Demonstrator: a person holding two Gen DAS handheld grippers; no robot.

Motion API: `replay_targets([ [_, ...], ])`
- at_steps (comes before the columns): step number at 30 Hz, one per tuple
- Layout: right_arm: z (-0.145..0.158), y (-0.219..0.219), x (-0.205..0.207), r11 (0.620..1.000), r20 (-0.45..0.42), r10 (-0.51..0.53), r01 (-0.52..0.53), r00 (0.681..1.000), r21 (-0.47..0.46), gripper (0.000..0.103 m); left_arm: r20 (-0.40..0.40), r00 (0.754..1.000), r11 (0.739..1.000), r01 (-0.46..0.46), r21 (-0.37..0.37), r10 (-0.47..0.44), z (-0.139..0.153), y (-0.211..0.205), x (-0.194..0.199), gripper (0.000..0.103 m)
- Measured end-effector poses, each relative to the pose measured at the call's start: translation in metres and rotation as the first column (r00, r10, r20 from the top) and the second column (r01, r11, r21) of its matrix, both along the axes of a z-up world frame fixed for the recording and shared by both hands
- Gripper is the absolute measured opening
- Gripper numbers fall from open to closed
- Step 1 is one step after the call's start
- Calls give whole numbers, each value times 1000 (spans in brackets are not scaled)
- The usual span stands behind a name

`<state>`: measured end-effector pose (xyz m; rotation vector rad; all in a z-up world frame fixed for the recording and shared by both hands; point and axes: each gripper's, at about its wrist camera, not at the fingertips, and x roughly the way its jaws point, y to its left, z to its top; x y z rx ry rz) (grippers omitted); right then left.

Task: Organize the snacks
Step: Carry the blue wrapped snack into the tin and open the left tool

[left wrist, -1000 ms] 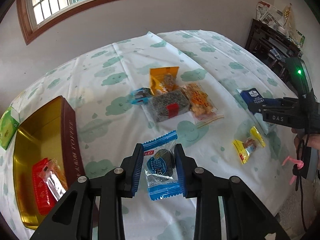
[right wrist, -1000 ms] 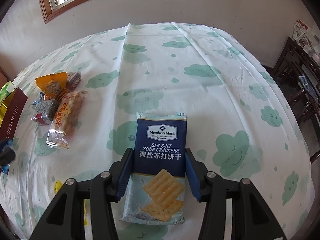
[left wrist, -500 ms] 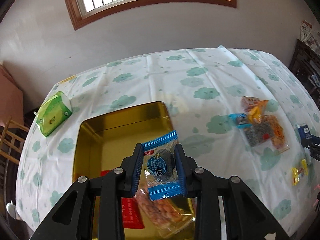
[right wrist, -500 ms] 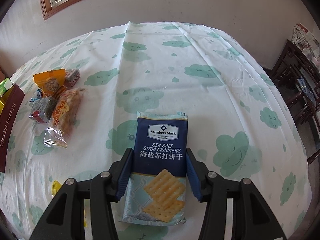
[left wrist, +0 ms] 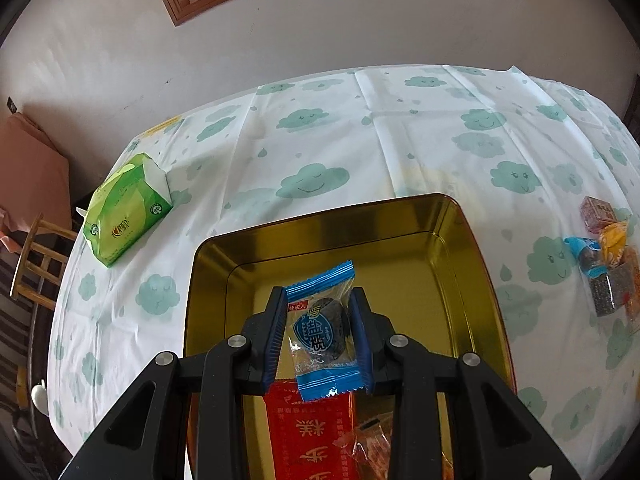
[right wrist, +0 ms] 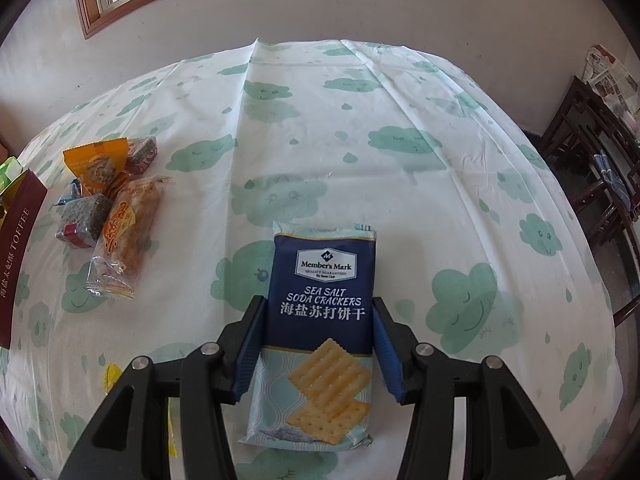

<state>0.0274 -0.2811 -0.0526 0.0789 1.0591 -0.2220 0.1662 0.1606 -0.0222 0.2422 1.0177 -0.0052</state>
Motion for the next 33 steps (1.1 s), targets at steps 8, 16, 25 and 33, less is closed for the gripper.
replay_targets([
  [8,-1,-1,1,1000,-3,-1,1,1000,0,53,-29,999,1000,-26,-6,26,-14,11,12,29],
  [16,-1,-1,1,1000,-4,-2,2,1000,0,53,-55,998,999,-44,-9,44,-25,18,14,29],
  [25,-1,-2,2,1000,-9,-3,3,1000,2,51,-57,997,998,-50,-36,48,-21,20,8,45],
  [33,-1,-2,1,1000,-4,-12,12,1000,-5,51,-10,998,993,-64,-103,63,1,21,-16,64],
])
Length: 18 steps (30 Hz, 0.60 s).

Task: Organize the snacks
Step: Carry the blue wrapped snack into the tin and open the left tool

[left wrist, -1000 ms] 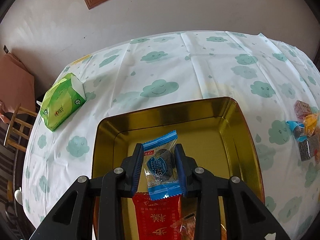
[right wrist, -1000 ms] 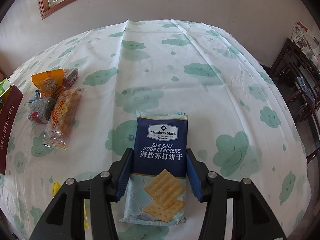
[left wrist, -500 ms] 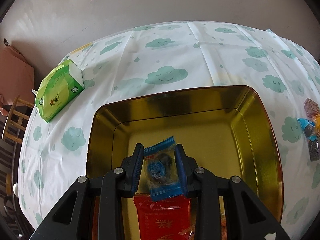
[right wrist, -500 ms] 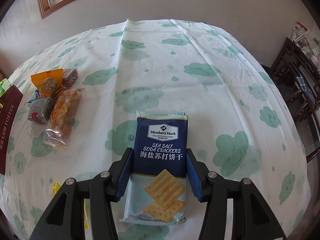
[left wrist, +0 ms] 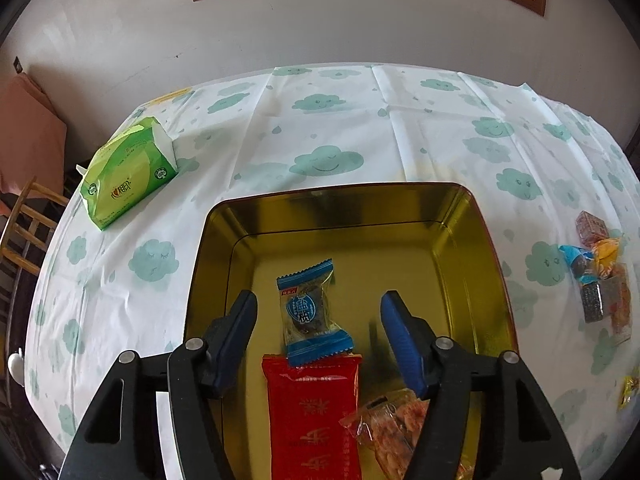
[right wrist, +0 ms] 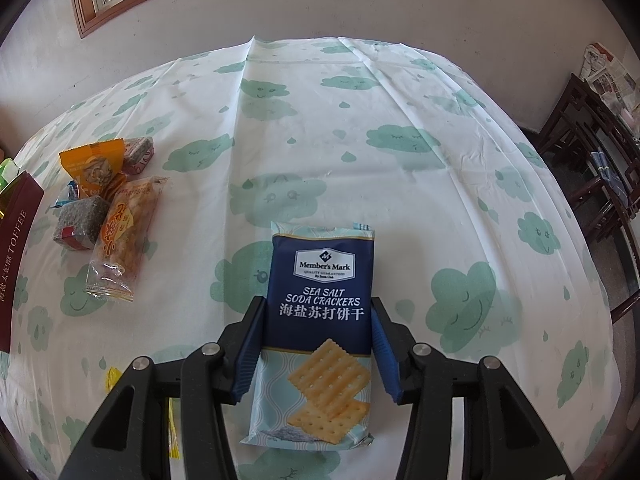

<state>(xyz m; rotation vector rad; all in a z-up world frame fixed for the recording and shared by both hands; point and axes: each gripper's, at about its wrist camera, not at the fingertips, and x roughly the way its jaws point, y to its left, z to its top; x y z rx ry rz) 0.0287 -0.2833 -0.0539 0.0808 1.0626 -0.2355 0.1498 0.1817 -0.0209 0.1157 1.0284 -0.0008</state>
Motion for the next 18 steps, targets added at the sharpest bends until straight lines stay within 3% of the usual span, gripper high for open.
replay_targets([
  [5,2,4,-2,1000,9,-16,16,1000,-15,50,54,999,1000,-4,18,3,12,-4,-24,76],
  [11,23,11,-3,999,68,-36,38,997,-29,50,86,996,999,-17,29,14,19,-1,-44,83],
  [18,62,56,6,999,152,50,-50,987,0,50,114,989,995,-94,19,92,28,15,-63,87],
])
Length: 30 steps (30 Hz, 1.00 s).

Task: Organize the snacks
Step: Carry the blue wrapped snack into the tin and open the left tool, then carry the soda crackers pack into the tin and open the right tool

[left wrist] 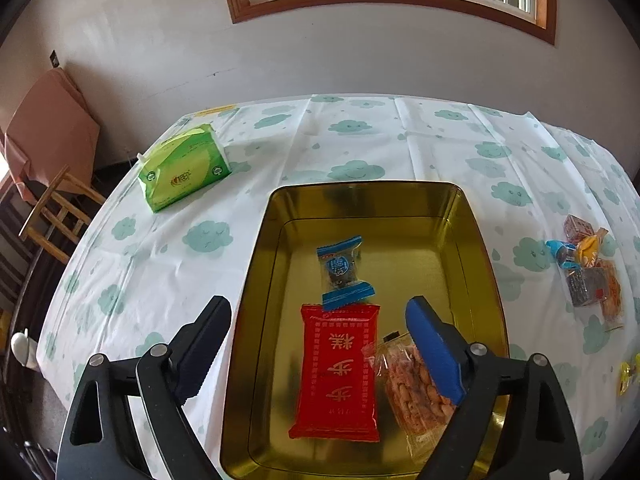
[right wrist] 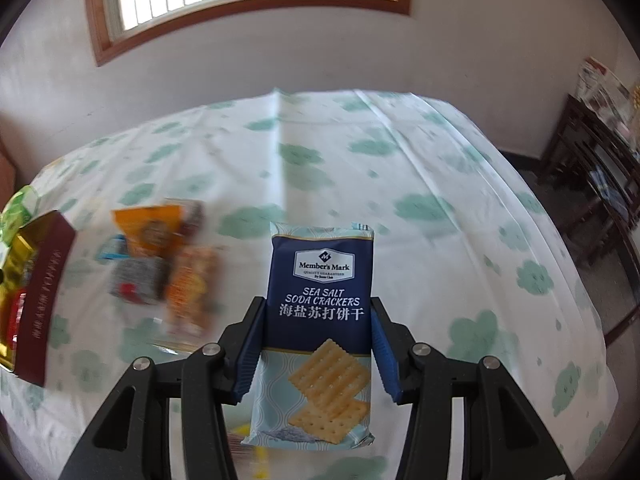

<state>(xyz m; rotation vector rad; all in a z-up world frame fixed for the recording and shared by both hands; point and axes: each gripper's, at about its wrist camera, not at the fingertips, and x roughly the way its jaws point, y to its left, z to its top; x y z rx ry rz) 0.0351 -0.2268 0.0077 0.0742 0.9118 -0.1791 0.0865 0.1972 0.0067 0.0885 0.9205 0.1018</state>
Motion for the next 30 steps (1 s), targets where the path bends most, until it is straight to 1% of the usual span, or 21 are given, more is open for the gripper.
replay_targets([
  [4,11,45,12,995,19,97,-97,995,31,50,17,999,999,-42,3,42,3,11,-13,87],
  [7,13,84,20,983,18,176,-177,984,56,50,9,997,997,-72,7,72,3,20,-19,87],
  [11,15,140,28,958,16,276,-276,961,82,50,5,994,994,-109,19,109,3,34,-27,87],
  [15,17,186,33,930,18,351,-350,936,112,50,19,989,988,-148,35,148,5,52,-36,87],
  [18,17,218,35,911,19,399,-399,917,104,50,17,983,983,-182,26,182,2,66,-41,87],
  [22,16,252,38,884,7,455,-453,890,117,50,5,972,972,-236,12,235,-3,87,-49,87],
  [25,15,276,39,865,4,491,-487,871,121,50,4,963,963,-269,18,269,-4,99,-55,87],
  [30,6,316,45,832,-18,547,-541,837,124,50,0,952,952,-305,9,305,-7,113,-63,87],
])
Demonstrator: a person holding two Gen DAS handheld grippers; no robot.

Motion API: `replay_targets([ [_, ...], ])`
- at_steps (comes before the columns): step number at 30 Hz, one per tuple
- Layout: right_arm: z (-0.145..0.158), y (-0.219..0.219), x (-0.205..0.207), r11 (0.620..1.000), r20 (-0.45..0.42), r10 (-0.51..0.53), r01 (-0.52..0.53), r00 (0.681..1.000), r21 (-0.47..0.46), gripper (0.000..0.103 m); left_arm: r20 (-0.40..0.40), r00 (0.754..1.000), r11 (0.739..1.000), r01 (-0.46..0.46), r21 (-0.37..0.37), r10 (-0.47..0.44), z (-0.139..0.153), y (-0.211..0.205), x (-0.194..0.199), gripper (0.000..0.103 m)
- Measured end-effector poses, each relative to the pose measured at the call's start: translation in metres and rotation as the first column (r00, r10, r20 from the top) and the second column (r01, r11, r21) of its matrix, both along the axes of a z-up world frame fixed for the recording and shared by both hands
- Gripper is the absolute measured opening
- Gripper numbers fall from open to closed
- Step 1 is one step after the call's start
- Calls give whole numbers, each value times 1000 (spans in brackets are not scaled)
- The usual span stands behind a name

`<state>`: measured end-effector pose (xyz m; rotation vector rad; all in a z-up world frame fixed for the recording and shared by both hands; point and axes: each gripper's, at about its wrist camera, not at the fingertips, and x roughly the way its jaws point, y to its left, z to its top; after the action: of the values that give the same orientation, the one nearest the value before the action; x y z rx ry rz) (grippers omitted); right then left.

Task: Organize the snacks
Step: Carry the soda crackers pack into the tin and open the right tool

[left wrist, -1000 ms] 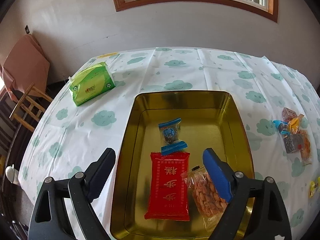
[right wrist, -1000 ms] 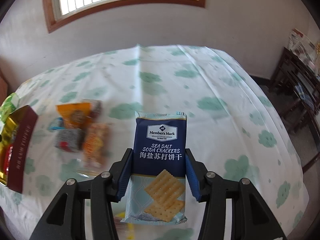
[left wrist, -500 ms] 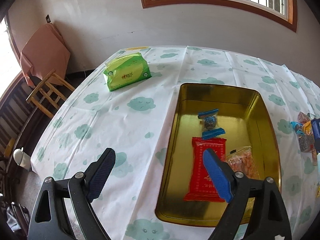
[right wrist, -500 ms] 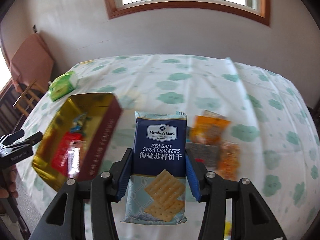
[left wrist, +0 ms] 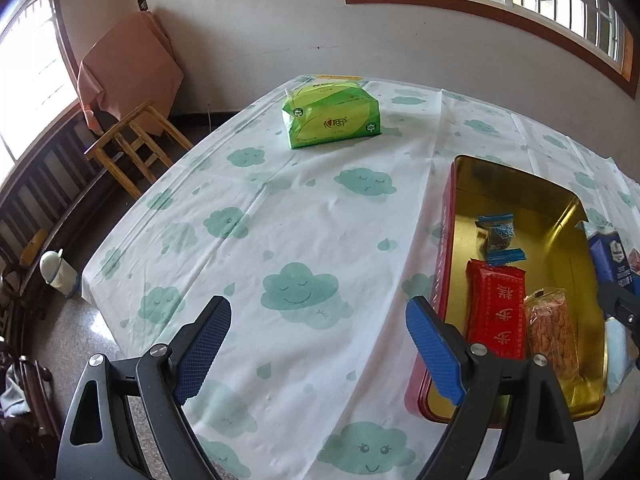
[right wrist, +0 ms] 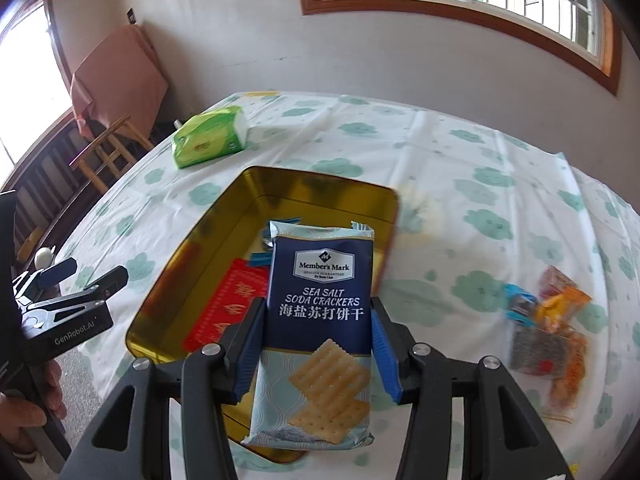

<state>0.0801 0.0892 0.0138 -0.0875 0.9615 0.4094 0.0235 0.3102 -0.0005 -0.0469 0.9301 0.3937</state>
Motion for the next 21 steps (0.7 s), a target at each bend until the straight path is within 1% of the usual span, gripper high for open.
replay_targets([
  [3,-11,17,3,1000,-35,23,-23,999,8,50,-7,1000,1000,-11,-11,11,-3,4,-4,87],
  [6,-21,27,7,1000,-50,27,-27,998,0,50,-13,1000,1000,-17,-12,17,-6,7,-6,87],
  [17,-44,43,16,999,-111,32,-33,993,-6,51,-17,1000,1000,-18,-22,18,-6,8,-6,87],
  [21,-46,46,13,999,-109,47,-49,993,-13,51,-21,1000,1000,-13,-28,13,-7,7,-6,87],
])
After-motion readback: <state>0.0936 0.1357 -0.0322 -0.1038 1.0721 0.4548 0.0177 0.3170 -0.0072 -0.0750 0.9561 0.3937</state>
